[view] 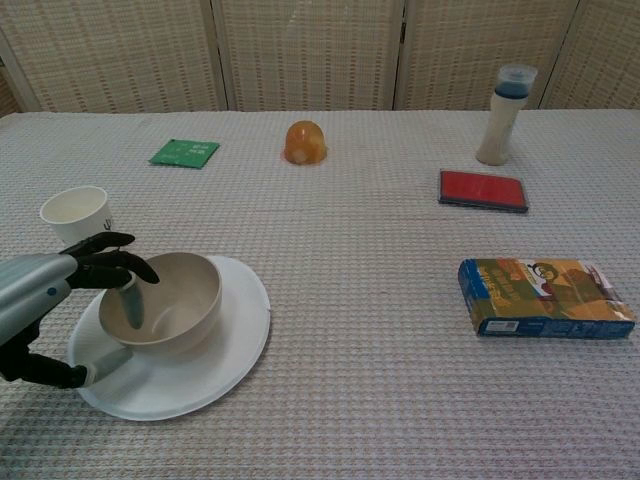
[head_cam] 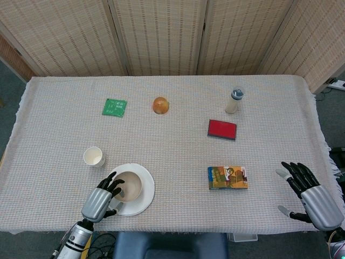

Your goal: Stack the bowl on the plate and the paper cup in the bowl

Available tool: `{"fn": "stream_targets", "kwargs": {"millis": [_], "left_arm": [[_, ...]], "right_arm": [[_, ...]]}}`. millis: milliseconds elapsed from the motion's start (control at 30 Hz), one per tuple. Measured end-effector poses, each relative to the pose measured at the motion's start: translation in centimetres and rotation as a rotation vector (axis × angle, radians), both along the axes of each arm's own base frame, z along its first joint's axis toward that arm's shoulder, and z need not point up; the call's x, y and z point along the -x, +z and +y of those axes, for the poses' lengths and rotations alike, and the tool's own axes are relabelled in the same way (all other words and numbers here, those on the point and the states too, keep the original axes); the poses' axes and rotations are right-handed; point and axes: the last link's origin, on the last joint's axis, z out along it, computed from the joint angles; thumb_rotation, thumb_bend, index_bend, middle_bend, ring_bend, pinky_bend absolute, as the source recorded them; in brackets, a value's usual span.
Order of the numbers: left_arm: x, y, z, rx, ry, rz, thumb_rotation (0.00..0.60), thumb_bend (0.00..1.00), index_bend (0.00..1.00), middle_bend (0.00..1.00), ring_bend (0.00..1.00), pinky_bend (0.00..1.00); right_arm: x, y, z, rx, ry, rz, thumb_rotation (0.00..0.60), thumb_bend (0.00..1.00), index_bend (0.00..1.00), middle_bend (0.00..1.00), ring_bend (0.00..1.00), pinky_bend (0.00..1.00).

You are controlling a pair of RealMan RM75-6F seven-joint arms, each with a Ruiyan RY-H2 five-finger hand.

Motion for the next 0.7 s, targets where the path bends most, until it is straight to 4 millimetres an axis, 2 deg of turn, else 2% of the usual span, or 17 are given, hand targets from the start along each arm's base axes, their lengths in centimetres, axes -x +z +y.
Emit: {"fn": "stream_targets", "kwargs": {"millis": [167, 400, 500, 700], "left_arm": [[-0.1, 0.3, -0.2, -0.006, 0.006, 0.005, 0.600, 0.22, 0.40, 0.28, 0.06, 0.24], [-0.4, 1.5, -0.7, -0.013, 0.004, 0.004, 0.600, 0.20, 0.37, 0.28, 0.06, 0.23], [-0.6, 2.8, -1.0, -0.029, 0.007, -0.007, 0.600, 0.20, 0.36, 0.28, 0.06, 0.23], [-1.1, 6.8, -0.8, -0.140, -0.016, -0.041, 0.600, 0.20, 0.34, 0.28, 0.06, 0.24]], "right_arm": [[0.0, 0.0, 0.0, 0.001, 0.002, 0.000, 0.600, 0.15, 0.09, 0.03, 0.00, 0.00], [0.0, 0.1, 0.0, 0.005, 0.002, -0.003, 0.600, 0.15, 0.09, 0.03, 0.00, 0.00], [0.0, 0.2, 0.1, 0.009, 0.003, -0.006, 0.600, 0.15, 0.09, 0.03, 0.00, 0.00], [0.0, 0.0, 0.1, 0.006, 0.005, 0.000, 0.600, 0.15, 0.10, 0.03, 0.00, 0.00]]}}
